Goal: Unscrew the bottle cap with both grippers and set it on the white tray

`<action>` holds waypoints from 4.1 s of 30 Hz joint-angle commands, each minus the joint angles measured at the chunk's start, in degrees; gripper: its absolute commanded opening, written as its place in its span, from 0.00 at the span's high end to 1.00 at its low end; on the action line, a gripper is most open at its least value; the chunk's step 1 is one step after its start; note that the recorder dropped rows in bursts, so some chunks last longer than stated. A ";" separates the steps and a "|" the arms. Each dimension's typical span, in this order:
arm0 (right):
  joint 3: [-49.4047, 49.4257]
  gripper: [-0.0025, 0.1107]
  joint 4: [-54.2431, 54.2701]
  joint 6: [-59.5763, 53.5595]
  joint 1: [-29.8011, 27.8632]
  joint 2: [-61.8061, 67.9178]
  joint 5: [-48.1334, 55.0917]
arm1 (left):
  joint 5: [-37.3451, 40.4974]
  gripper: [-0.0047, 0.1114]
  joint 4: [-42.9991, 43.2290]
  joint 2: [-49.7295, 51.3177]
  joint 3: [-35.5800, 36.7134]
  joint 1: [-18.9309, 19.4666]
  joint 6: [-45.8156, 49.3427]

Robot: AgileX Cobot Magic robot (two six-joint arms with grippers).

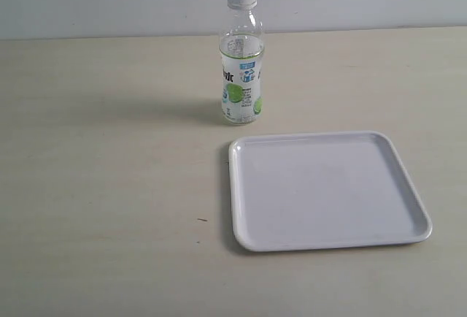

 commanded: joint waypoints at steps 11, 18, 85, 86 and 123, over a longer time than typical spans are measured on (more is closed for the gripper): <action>0.25 0.98 -0.07 -0.01 -0.18 -0.32 -0.20 | -13.13 0.96 24.85 40.72 -26.10 0.20 -13.76; 0.25 0.98 -0.07 -0.01 -0.18 -0.32 -0.20 | 16.63 0.96 45.88 67.24 -45.00 -0.34 -16.14; 0.25 0.98 -0.07 -0.01 -0.18 -0.32 -0.20 | 65.93 0.96 -89.50 75.04 -55.71 11.93 121.40; 0.25 0.98 -0.07 -0.01 -0.18 -0.32 -0.20 | 66.88 0.96 -82.93 76.09 -56.83 11.93 119.21; 0.25 0.98 -0.07 -0.01 -0.18 -0.32 -0.20 | -53.31 0.96 53.86 105.47 -42.85 3.24 -1.09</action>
